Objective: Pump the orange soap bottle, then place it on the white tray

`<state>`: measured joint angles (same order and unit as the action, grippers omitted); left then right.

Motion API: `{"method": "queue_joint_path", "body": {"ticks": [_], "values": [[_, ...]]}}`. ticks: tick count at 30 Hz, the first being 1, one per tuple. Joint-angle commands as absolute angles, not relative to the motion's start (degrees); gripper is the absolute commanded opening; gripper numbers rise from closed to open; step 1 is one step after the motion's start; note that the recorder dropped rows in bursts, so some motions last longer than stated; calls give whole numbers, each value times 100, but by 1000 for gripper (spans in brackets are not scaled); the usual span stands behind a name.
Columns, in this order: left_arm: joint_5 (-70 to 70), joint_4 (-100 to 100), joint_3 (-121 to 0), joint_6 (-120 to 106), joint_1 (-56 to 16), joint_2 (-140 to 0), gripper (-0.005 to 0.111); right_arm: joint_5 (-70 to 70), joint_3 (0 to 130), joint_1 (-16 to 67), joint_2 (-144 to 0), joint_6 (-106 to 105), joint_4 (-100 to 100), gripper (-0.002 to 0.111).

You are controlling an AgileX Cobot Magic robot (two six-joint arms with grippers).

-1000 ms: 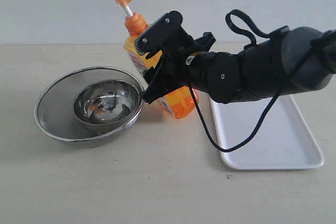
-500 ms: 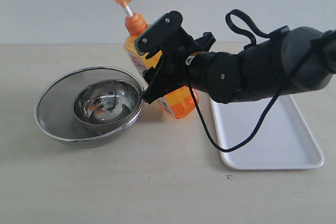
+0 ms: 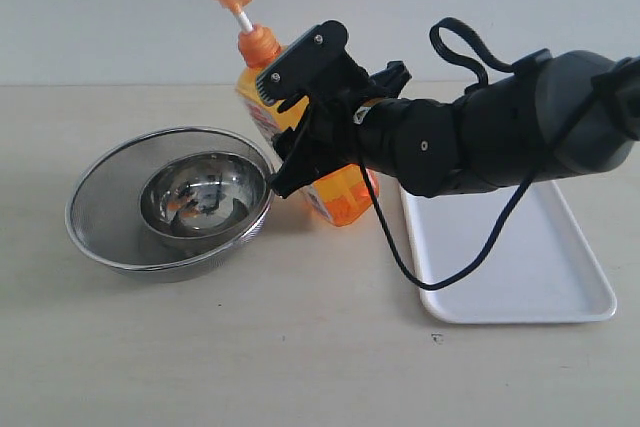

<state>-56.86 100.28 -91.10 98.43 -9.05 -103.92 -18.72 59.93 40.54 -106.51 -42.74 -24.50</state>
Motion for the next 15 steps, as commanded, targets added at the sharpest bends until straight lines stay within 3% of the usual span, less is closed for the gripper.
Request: {"method": "queue_joint_path", "body": {"ticks": [1, 10, 15], "values": [[-5845, 9995, -9176, 9710, -935, -10492, 5, -2145, 6070, 4053, -10587, -4336, -2340, 0], [-5560, 9995, -9165, 8416, -935, -10492, 5, -2145, 6070, 4053, -10587, -4336, -2340, 0], [-5523, 9995, -9165, 8813, -935, -10505, 5, -2145, 6070, 4053, -10587, -4336, -2340, 0]]}}
